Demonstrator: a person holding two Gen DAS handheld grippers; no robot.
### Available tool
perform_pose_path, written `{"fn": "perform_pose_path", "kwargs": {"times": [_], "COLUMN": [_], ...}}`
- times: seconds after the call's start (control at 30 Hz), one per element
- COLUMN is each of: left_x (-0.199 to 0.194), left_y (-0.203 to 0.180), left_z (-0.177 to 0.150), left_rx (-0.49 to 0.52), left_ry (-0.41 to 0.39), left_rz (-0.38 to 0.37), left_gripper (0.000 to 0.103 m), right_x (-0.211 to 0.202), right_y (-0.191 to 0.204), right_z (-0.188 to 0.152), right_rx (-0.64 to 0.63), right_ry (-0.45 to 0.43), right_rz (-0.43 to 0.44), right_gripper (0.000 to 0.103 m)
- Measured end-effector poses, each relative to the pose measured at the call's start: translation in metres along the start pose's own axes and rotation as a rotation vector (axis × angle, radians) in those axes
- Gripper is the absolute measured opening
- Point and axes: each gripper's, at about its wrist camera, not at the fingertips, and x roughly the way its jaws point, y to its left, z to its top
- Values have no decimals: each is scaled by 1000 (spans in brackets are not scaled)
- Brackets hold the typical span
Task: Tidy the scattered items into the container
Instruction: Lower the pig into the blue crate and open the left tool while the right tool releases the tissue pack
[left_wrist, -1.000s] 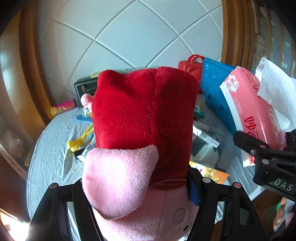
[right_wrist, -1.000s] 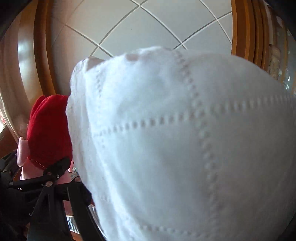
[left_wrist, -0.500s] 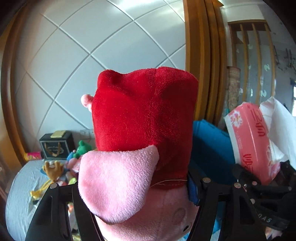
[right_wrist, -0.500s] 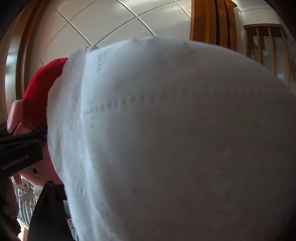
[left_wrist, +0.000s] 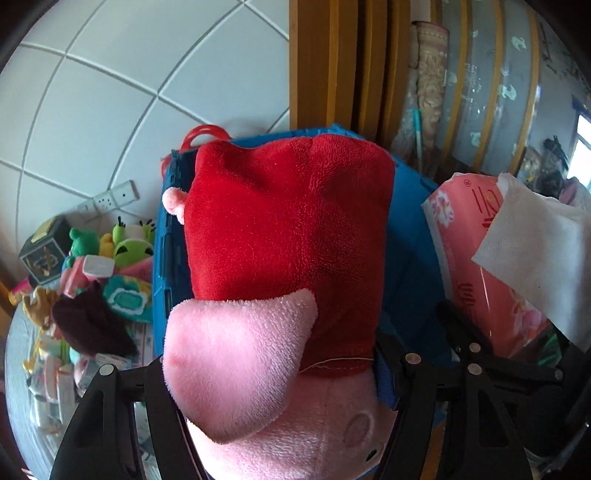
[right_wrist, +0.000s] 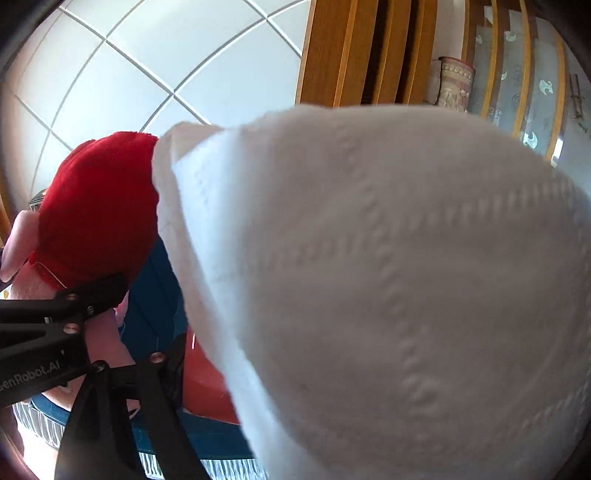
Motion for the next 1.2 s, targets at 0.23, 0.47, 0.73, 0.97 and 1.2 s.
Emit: {"fn": "perform_pose_path", "kwargs": {"times": [0.23, 0.47, 0.73, 0.97, 1.2], "left_x": [25, 45, 57, 43, 26], "left_y": [-8, 6, 11, 10, 10], "left_z": [-7, -12, -15, -11, -16], "left_rx": [-37, -37, -53, -26, -10], "left_ry": [30, 42, 70, 1, -37], "left_rz": [41, 33, 24, 37, 45], "left_gripper": [70, 73, 77, 81, 82], "right_x": [1, 12, 6, -4, -7], "right_y": [-16, -8, -4, -15, -33], "right_z": [-2, -4, 0, 2, 12], "right_rx": [24, 16, 26, 50, 63], "right_ry": [37, 62, 37, 16, 3], "right_rz": [18, 21, -7, -25, -32], "right_gripper": [84, 84, 86, 98, 103]}}
